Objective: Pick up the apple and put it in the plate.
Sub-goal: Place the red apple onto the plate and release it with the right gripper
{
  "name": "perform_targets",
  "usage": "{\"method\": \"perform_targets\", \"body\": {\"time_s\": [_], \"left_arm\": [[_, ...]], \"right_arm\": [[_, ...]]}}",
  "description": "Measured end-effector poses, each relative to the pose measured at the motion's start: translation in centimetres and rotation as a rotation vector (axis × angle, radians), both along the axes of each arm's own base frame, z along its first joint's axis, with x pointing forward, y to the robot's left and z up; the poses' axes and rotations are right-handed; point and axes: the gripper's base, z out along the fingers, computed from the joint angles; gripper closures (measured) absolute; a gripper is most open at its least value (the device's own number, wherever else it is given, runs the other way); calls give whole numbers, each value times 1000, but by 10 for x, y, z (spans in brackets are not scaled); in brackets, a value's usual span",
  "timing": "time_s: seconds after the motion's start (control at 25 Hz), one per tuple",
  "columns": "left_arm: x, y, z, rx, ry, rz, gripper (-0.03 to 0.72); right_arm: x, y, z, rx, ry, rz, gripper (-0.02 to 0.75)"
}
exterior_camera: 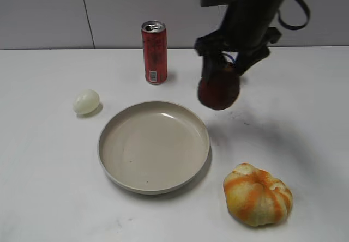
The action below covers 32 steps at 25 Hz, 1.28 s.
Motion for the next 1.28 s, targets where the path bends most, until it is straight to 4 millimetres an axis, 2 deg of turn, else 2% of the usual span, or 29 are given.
{"method": "perform_targets", "body": {"time_s": [0.2,0.28,0.36,0.6,0.72,0.88,1.04,1.16,1.28], "left_arm": [[0,0,0,0,0,0,197],[0,0,0,0,0,0,197],[0,0,0,0,0,0,197],[0,0,0,0,0,0,197],[0,0,0,0,0,0,197],[0,0,0,0,0,0,197],[0,0,0,0,0,0,197],[0,0,0,0,0,0,197],[0,0,0,0,0,0,197]], "right_arm": [[-40,72,2,39,-61,184,162],[-51,92,-2,55,-83,233,162],[-53,102,-12,47,-91,258,162],[-47,110,-62,-37,-29,278,162],[-46,110,-73,-51,-9,279,158],[-45,111,-73,-52,-11,279,83],[-47,111,-67,-58,23,279,69],[-43,110,-52,-69,43,278,69],[-31,106,-25,-55,33,257,72]]}}
